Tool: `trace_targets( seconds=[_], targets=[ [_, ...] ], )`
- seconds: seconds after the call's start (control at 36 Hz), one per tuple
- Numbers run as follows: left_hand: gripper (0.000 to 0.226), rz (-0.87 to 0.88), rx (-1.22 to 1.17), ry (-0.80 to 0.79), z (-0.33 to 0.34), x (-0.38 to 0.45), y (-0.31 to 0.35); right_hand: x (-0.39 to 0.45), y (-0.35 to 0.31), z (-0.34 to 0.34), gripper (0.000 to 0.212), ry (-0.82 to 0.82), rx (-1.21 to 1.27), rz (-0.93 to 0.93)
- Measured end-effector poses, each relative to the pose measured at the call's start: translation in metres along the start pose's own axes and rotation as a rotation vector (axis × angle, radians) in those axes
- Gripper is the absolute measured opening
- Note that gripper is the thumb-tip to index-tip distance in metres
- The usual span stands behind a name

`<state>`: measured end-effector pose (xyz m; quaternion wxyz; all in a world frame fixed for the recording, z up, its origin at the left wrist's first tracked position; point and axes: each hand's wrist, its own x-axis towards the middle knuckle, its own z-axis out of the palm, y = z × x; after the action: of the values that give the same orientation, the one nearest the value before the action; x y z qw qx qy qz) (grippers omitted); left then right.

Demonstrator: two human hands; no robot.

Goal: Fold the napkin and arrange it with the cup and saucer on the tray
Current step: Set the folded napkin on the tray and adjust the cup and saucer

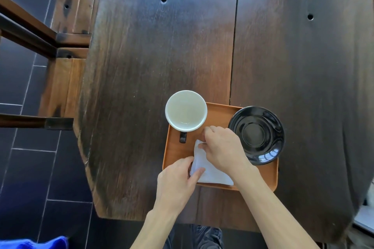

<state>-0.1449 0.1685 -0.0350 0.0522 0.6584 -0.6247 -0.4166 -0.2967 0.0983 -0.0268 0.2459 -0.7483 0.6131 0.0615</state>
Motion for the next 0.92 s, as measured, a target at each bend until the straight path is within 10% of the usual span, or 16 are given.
trace_targets(
  seconds=[0.25,0.44,0.67,0.92],
  targets=[
    [0.026,-0.086,0.008,0.03,0.001,-0.002,0.002,-0.006,0.005,0.007,0.022,0.12,0.115,0.024],
    [0.063,0.052,0.08,0.028,0.007,-0.004,-0.005,-0.052,0.031,0.006,0.012,0.305,0.323,0.149],
    [0.066,0.052,0.204,-0.142,-0.001,0.013,-0.006,-0.102,0.048,0.032,0.069,-0.14,0.463,0.267],
    [0.079,0.027,0.308,-0.17,-0.006,0.018,-0.013,-0.101,0.046,0.034,0.076,-0.173,0.133,0.286]
  ],
)
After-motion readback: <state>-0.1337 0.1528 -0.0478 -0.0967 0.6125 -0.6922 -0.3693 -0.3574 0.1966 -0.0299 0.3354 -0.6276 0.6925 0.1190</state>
